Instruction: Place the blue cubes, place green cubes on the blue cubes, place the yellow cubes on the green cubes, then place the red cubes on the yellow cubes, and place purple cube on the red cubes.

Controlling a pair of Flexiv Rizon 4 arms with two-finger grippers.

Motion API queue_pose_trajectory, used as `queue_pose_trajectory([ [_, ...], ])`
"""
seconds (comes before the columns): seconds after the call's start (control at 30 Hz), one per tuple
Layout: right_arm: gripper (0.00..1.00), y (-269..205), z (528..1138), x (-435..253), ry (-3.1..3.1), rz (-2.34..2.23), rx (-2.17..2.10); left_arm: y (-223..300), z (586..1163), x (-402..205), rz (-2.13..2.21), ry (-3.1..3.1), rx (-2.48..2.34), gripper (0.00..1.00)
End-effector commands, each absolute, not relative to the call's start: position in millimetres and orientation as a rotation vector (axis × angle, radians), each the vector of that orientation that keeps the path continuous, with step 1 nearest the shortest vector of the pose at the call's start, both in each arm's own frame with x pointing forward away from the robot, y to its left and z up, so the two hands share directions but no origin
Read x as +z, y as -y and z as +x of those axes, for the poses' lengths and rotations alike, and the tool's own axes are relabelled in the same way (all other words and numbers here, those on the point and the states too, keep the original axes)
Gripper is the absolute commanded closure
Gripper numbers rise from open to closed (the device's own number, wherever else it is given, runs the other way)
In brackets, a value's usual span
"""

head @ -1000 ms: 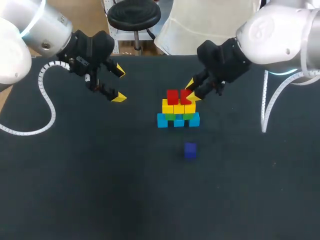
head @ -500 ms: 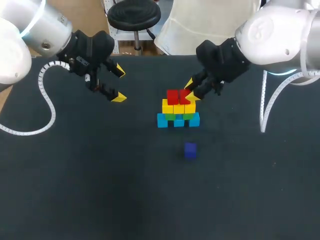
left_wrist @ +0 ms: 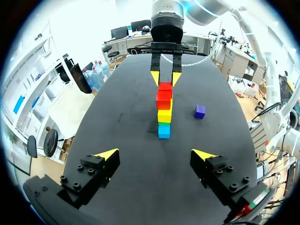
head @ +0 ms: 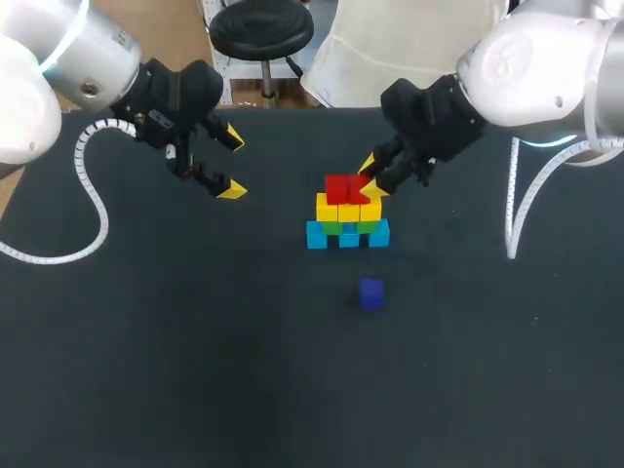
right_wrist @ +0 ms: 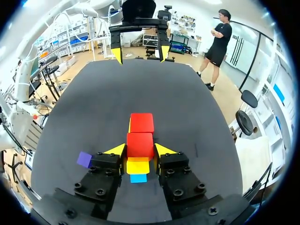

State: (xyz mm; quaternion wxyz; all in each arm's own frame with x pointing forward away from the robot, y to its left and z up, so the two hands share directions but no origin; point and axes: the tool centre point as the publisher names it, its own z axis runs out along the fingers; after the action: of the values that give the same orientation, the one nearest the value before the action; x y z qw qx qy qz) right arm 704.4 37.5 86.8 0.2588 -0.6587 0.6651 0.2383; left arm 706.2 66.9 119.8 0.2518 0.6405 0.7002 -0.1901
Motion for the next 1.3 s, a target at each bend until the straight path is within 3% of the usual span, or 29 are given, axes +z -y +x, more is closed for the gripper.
queue_pose_trajectory([
  [0.03,0.94,-38.0,705.8,86.4,-1.802,-1.786,0.649,-67.7,705.8,119.1,1.742,-1.900,-0.517,0.00],
  [0.1,0.90,-37.9,706.0,86.3,-1.803,-1.785,0.649,-67.7,705.8,119.1,1.742,-1.900,-0.517,0.00],
  [0.2,0.73,-37.9,706.2,86.2,-1.804,-1.787,0.649,-67.7,705.8,119.1,1.742,-1.900,-0.517,0.00],
  [0.33,0.62,-38.5,706.2,85.7,-1.804,-1.788,0.653,-67.7,705.8,119.1,1.742,-1.900,-0.517,0.00],
  [0.6,0.51,-38.9,705.6,84.9,-1.806,-1.787,0.656,-67.7,705.8,119.1,1.742,-1.900,-0.517,0.00],
  [0.63,0.45,-38.8,705.4,85.2,-1.806,-1.785,0.656,-67.7,705.8,119.1,1.742,-1.900,-0.517,0.00],
  [0.67,0.19,-38.3,705.2,86.3,-1.806,-1.783,0.654,-67.7,705.8,119.1,1.742,-1.900,-0.517,0.00],
  [0.7,0.00,-37.2,705.0,87.6,-1.807,-1.779,0.649,-67.7,705.8,119.1,1.742,-1.900,-0.517,0.00],
  [1.07,0.00,20.4,687.2,131.3,-1.807,-1.666,0.529,-67.7,705.8,119.1,1.742,-1.900,-0.517,0.00],
  [1.3,0.00,37.1,657.3,124.3,-1.874,-1.520,0.513,-67.7,705.8,119.1,1.742,-1.900,-0.517,0.00],
])
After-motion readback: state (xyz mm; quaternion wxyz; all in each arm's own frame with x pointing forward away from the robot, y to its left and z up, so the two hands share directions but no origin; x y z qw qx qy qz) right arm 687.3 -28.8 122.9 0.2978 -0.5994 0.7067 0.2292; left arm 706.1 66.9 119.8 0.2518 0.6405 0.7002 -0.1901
